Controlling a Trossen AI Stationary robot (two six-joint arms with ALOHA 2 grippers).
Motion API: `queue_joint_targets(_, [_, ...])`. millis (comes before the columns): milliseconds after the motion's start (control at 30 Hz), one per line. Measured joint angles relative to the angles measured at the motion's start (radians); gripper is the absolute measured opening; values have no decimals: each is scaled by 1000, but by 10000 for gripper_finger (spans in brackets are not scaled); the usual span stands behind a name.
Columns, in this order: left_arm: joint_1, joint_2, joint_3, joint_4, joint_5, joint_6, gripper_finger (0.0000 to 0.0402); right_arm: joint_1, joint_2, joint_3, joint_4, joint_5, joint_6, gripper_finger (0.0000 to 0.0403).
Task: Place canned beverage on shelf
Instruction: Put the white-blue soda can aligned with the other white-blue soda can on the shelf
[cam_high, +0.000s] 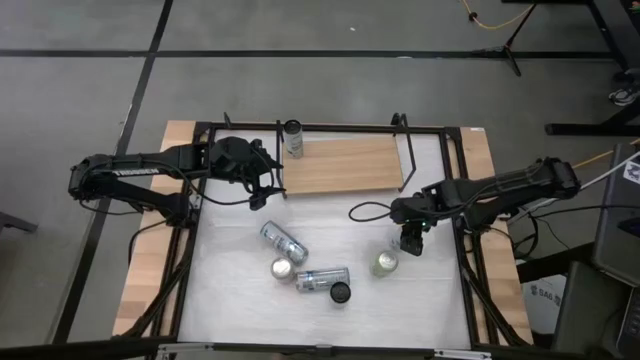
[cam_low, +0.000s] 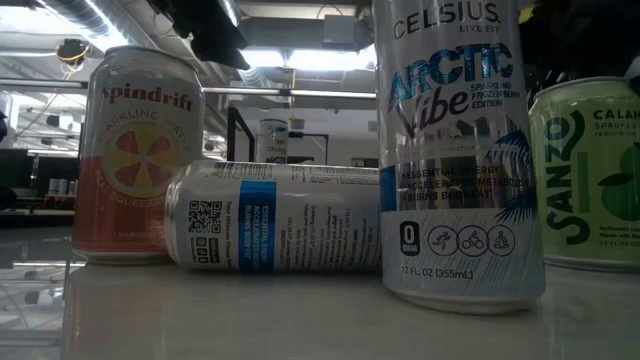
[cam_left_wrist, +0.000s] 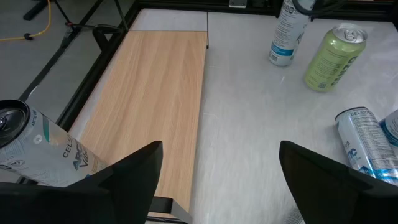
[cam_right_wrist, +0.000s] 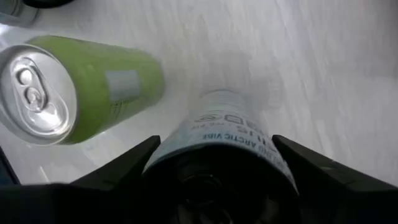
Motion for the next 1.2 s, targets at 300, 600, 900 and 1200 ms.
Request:
queue_joint_targets(300, [0,0,0,1,0,1,315,-1,10,61,-9,-10,-2,242])
queue_joint_targets(600, [0,0,0,45,0,1,315,-8,20,216,-12,57,-139,247])
queue_joint_targets(900, [0,0,0,141,0,1,315,-156,200,507,-102,81,-444,250])
queue_joint_targets(1200, [0,0,0,183,0,1,315,-330,462,876,-187,44,-833,251])
